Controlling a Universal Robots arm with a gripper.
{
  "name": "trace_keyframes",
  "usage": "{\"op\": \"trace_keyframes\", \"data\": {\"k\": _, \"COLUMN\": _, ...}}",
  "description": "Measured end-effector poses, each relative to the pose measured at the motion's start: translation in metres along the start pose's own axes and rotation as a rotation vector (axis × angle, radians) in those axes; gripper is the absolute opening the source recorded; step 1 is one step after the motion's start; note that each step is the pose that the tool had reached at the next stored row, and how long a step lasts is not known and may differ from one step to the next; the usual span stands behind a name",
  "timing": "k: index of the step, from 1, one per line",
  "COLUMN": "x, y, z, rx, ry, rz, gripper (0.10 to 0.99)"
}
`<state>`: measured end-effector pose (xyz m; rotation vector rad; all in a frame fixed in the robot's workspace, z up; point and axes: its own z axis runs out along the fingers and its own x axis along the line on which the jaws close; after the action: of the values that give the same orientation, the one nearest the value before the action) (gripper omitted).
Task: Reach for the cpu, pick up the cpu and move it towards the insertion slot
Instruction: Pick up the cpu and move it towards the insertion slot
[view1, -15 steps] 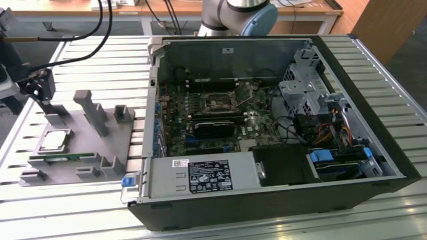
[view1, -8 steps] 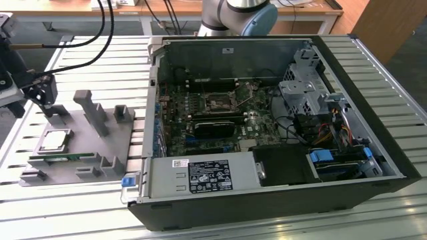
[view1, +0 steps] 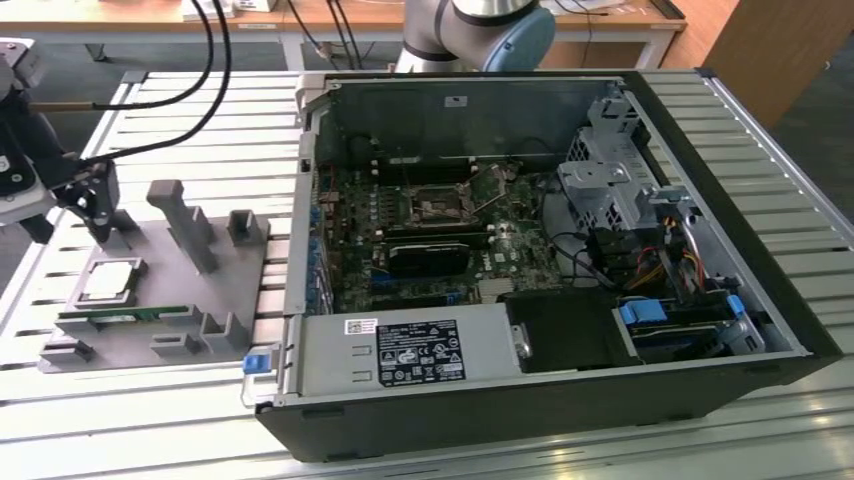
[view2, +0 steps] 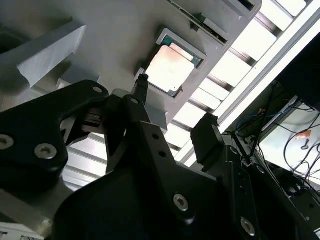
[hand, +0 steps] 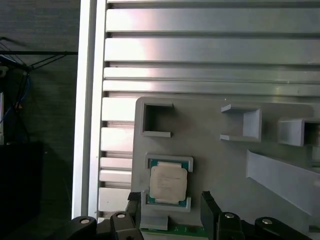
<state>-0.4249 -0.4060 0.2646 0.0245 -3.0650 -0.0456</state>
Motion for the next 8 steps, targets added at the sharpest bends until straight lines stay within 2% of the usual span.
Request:
{"op": "trace_keyframes", "data": {"k": 2, "x": -0.0002, "y": -0.0002, "z": 0.0028, "rx": 0.000, "ry": 0.0022, "rz": 0.000, "gripper": 0.600}}
{"op": "trace_keyframes", "data": {"k": 3, "x": -0.0002, "y": -0.0002, "z": 0.0043, "rx": 0.000, "ry": 0.0030, "rz": 0.000, "gripper": 0.663}}
{"op": "trace_keyframes", "data": {"k": 8, "x": 0.0004, "y": -0.0010, "z": 0.0124, "rx": 0.000, "ry": 0.0039, "rz": 0.000, "gripper": 0.663}}
